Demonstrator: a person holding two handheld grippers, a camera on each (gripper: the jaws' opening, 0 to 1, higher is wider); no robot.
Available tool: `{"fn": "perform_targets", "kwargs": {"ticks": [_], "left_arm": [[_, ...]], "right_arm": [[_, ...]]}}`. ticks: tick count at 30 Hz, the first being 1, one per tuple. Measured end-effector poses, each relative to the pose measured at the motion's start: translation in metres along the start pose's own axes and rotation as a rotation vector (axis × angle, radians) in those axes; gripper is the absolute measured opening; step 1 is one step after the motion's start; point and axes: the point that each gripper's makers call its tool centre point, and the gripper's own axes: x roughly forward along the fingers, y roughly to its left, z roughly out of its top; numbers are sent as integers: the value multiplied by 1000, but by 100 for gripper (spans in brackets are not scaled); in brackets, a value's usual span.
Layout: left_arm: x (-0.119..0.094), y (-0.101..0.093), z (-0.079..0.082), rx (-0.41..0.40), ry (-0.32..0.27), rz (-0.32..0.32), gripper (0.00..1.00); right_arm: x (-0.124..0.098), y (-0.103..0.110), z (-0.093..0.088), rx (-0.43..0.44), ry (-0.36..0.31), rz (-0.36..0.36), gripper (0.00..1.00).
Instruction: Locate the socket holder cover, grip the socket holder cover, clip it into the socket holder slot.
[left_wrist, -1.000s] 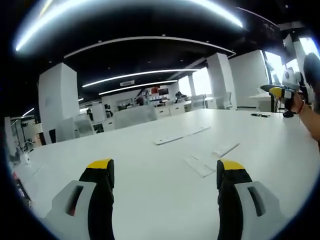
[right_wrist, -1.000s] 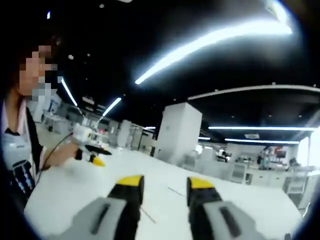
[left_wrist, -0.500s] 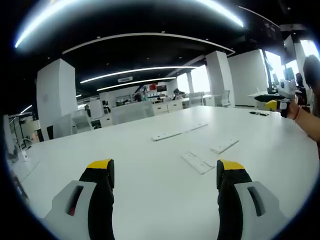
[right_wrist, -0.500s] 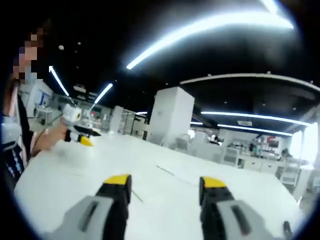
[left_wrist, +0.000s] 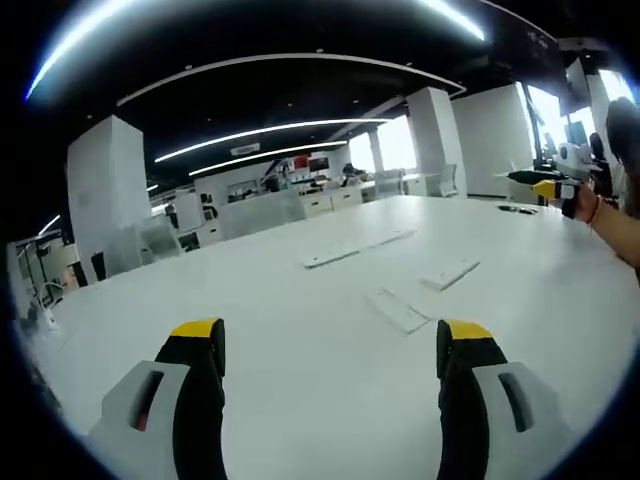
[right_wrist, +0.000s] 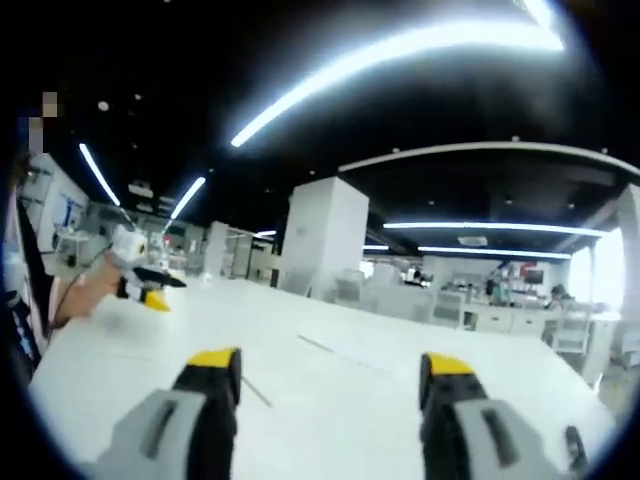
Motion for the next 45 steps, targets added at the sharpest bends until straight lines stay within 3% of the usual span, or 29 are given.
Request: {"fn": "perform_targets", "kwargs": {"ticks": [2,9,13,17,20,22,23,24,28,35,38,45], "left_arm": [[0,-20,17,74,1,-68,85],[2,-55,45,237,52,-189,81],[8,-60,54,235,121,-206,78],[14,-60,64,240,158,-170,74],[20,-66,74,205,175,-158,81],[21,-82,65,178,272,-215,87],[21,-84,63,174,289,-225,90],[20,-94,50,160,377,-255,91],[14,-109,22,148,570,-300,89],[14,-108,-4,153,767,-234,82],[8,-109,-20,129,888,-220,81],[4,-110,-53,63,1040,-180,74]], "right_arm": [[0,1,-5,0,19,11,71],[3,9,-15,-9,61,45,68],[6,18,-15,-21,66,72,68],[7,24,-21,-33,96,86,67],[7,24,-23,-34,105,84,67],[7,25,-23,-26,106,84,66],[7,24,-23,-24,106,84,66],[7,24,-24,-22,112,82,66],[11,20,-28,-20,128,83,64],[13,20,-33,-14,152,82,63],[13,22,-34,-11,156,83,63],[12,25,-39,-20,179,81,62]]}}
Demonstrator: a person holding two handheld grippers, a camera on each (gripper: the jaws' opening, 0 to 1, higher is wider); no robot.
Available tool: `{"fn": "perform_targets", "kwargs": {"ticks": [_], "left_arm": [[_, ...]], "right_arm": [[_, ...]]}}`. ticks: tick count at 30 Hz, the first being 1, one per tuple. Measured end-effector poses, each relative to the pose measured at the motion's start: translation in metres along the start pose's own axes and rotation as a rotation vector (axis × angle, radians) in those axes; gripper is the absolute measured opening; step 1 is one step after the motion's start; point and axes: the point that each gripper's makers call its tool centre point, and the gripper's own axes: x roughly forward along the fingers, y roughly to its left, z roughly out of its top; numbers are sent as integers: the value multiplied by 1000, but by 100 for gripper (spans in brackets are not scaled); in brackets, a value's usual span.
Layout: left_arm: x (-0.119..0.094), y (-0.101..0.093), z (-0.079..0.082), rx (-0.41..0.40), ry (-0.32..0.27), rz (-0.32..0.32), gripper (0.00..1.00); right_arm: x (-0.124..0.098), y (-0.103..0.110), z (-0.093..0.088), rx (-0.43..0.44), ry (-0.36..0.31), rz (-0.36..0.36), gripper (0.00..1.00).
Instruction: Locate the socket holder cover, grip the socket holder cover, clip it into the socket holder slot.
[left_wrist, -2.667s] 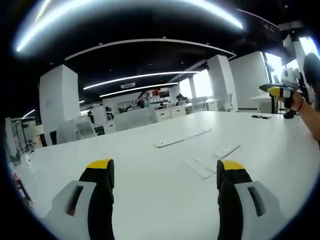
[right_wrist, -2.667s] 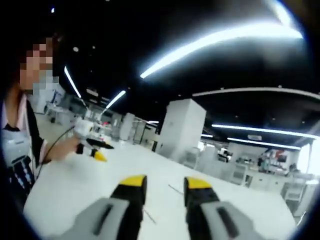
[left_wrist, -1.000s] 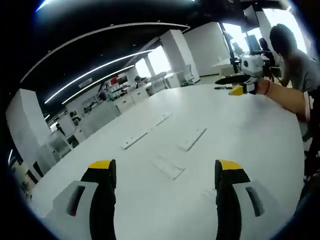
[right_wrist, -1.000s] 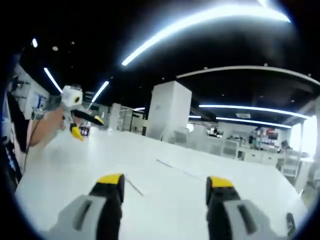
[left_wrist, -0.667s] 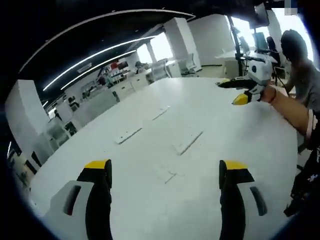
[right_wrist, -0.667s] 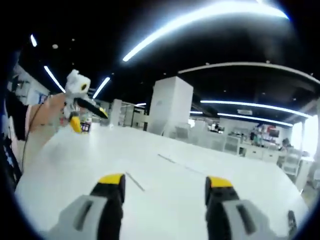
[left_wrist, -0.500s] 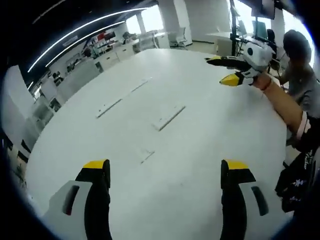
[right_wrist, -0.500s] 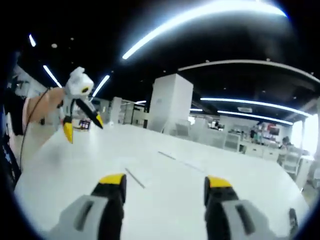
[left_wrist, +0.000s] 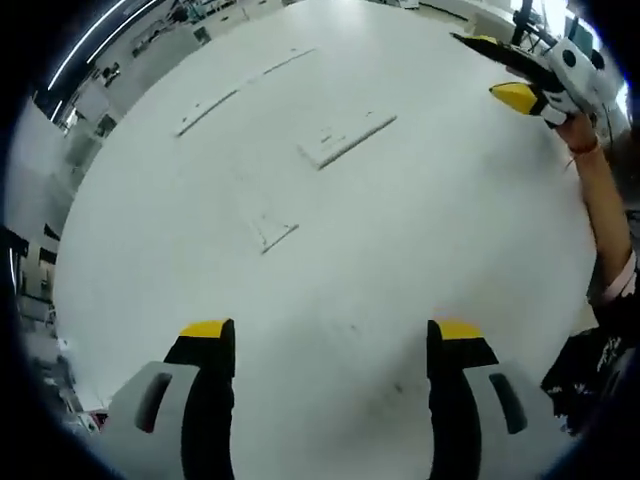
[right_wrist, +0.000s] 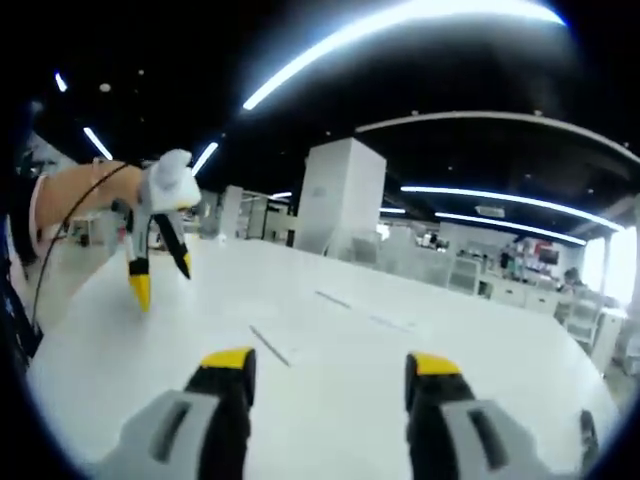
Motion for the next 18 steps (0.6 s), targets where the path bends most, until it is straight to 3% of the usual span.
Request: {"fn": "perform_targets", "kwargs": {"ticks": [3,7,9,11,18], "left_arm": [[8,2,-6,-33,35,7,73],[7,-28,-29,-50,57,37,71],[11,-15,-19,-59,74,34,71],[12,-18,-20,-64,82,32,71],[14,0,-13,-101,105,49,78]], "right_arm": [[0,-4,-1,-2,4,-2,61],[-1,-7,1,-1,1,-5,61],[-2,-6,2,0,-4,-6,61],[-2,-7,2,-2,-6,-6,61],[-2,-8,0,1,-9,-4,61]]}}
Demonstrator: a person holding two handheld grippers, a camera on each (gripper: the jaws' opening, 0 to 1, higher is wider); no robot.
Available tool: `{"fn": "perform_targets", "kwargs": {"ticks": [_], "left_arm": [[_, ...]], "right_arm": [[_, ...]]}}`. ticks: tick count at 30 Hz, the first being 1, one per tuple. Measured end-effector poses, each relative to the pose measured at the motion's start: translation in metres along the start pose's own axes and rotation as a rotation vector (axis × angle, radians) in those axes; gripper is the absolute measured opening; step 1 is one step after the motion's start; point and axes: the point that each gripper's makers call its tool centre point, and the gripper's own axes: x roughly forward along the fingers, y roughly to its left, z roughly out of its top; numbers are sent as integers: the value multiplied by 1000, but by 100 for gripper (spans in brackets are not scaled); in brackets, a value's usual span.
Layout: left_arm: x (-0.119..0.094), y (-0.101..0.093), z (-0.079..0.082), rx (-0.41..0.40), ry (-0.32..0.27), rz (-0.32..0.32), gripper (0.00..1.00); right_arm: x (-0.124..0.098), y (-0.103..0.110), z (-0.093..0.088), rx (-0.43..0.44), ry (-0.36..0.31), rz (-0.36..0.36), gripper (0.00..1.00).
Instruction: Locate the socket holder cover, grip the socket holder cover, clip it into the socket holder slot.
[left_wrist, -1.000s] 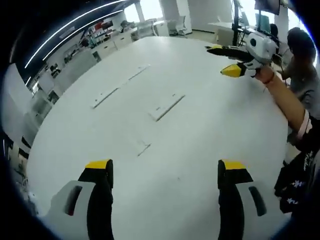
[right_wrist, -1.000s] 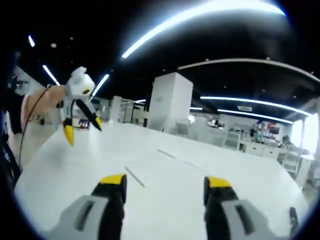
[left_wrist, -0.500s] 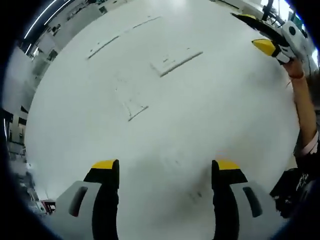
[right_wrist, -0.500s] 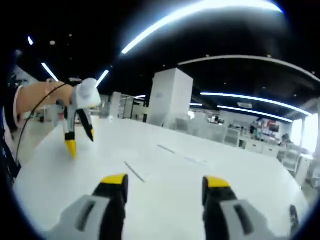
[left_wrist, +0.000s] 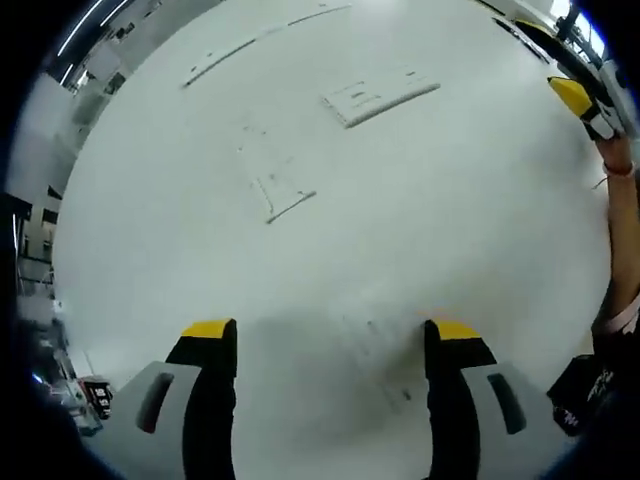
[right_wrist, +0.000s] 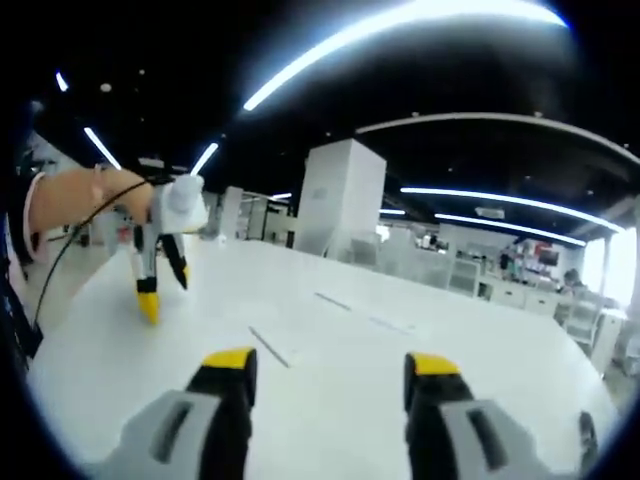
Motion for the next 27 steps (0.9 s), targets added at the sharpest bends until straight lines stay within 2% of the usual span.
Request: {"fn": "perform_targets", "kwargs": {"ticks": [2,5,9,12,18,27], "left_arm": [[0,0,0,-14,7,2,76],[1,-6,-5,-101,52,-17,69],[1,-5,-4,-172,92,-26,62],[2,-9,-7,-201,107,-37,58],[1,-20,-16,-227,124,-90,50],[-1,-19,-17,-212,143,-95,48]], "right_arm": [[0,-1,0,-1,0,-1,61],[-1,0,-2,-1,-1,-2,61],[0,1,-6,-3,6,-4,60],[0,0,-8,-4,14,-6,60],[1,2,-9,-8,17,0,60],[0,0,-8,-11,14,-8,60]]}}
